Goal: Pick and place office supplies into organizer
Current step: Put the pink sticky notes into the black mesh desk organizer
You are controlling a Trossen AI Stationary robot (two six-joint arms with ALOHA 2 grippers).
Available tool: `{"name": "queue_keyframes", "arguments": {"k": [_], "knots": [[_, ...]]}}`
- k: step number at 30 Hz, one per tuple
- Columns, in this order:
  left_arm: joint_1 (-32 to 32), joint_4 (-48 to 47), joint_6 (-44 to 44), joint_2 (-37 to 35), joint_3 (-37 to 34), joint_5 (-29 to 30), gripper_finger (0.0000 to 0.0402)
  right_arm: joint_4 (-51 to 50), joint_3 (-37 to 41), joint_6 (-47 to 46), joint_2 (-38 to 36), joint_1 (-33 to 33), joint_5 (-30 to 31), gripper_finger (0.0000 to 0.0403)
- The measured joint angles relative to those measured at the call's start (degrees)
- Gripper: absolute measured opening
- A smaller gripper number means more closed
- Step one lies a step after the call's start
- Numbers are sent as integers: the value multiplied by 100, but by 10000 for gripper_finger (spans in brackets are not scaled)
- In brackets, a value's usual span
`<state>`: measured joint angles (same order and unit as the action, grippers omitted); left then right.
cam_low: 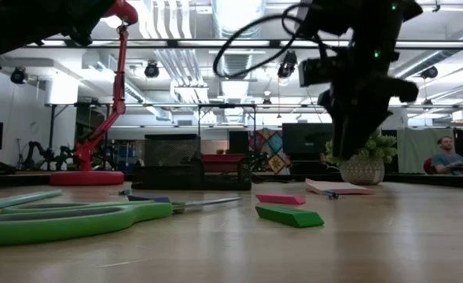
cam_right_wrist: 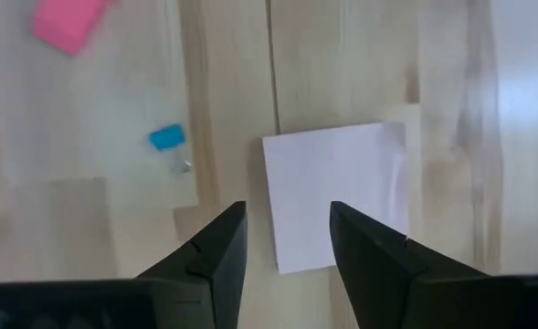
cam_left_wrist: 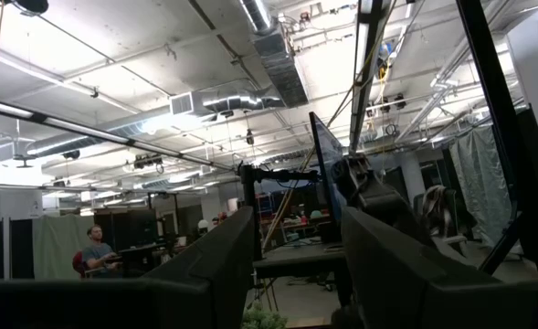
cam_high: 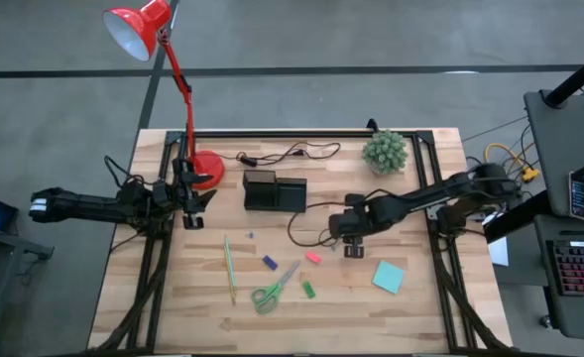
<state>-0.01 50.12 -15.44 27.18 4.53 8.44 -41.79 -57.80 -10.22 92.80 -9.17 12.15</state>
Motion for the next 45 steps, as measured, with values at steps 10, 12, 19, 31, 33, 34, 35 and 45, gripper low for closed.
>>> {"name": "queue_keyframes", "arguments": {"k": [10,12,19,31,33,34,35,45], "knots": [[0,1,0,1,-1,0,155,435,2,348,560,-169,517,140],[0,-1,0,1,0,1,155,436,7,395,585,-205,558,139],[0,-1,0,2,-1,1,155,468,7,424,590,-284,651,139],[0,-5,-2,11,-7,-1,155,464,26,428,966,-328,858,139],[0,-3,-2,7,-9,0,155,467,28,432,1045,-377,1078,139],[0,-3,-2,7,-10,0,155,468,28,474,1081,-403,1205,139],[0,-3,-2,6,-10,-1,155,471,21,530,1113,-416,1274,139],[0,-3,-2,5,-12,-1,155,457,17,613,1294,-431,1326,139]]}}
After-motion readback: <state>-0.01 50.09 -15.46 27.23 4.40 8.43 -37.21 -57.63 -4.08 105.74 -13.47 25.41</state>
